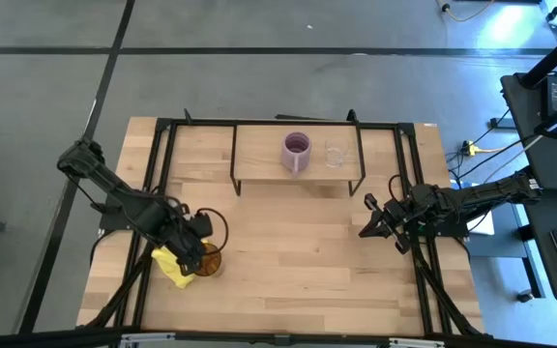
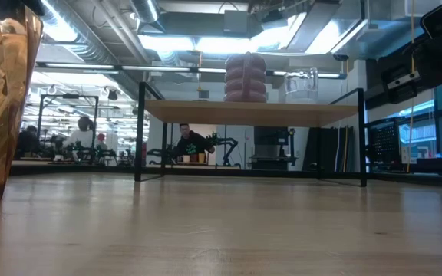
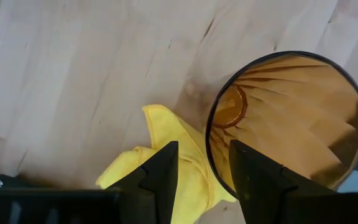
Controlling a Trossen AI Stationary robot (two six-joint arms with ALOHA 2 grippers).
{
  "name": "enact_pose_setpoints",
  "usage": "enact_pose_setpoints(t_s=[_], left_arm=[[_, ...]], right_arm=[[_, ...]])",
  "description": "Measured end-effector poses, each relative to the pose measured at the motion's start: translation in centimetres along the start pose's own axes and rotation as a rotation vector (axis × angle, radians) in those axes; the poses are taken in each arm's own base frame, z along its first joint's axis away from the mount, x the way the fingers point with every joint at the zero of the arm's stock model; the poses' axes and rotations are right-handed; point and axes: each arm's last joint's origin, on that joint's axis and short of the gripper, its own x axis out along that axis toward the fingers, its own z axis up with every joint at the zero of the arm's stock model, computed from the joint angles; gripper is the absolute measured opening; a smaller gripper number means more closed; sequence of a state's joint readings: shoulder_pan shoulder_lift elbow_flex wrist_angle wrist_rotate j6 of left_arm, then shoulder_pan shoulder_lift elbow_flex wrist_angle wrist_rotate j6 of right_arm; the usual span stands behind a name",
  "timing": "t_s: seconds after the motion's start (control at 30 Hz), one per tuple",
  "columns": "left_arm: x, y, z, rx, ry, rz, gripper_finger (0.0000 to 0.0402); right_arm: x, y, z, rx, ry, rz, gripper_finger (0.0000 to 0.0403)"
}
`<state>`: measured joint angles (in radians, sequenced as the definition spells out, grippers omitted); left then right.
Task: Stack small to large cups/mugs on shelf
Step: Put the brown glass on the shelf
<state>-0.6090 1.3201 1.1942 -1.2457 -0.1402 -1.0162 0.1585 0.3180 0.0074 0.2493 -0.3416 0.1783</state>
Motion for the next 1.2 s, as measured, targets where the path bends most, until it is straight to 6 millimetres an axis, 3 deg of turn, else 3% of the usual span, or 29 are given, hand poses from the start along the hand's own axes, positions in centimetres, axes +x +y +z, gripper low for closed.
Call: enact_pose_setpoints(t_s=[0.4, 0.87, 1.2], left_arm=[[1.5, -0.8, 0.4, 0.041, 0.0, 0.072, 0.0137], [1.4, -1.2, -0.3, 0.14, 0.04, 0.036, 0.013], [1.4, -1.2, -0.3, 0.118, 0.071, 0.016, 0.0129]], right_arm=[[0.0, 0.0, 0.0, -0.001, 0.0, 0.0, 0.0023], [0.0, 0.0, 0.0, -0.001, 0.0, 0.0, 0.0023], [0.0, 0.0, 0.0, 0.0, 0.0, 0.0, 0.0023]])
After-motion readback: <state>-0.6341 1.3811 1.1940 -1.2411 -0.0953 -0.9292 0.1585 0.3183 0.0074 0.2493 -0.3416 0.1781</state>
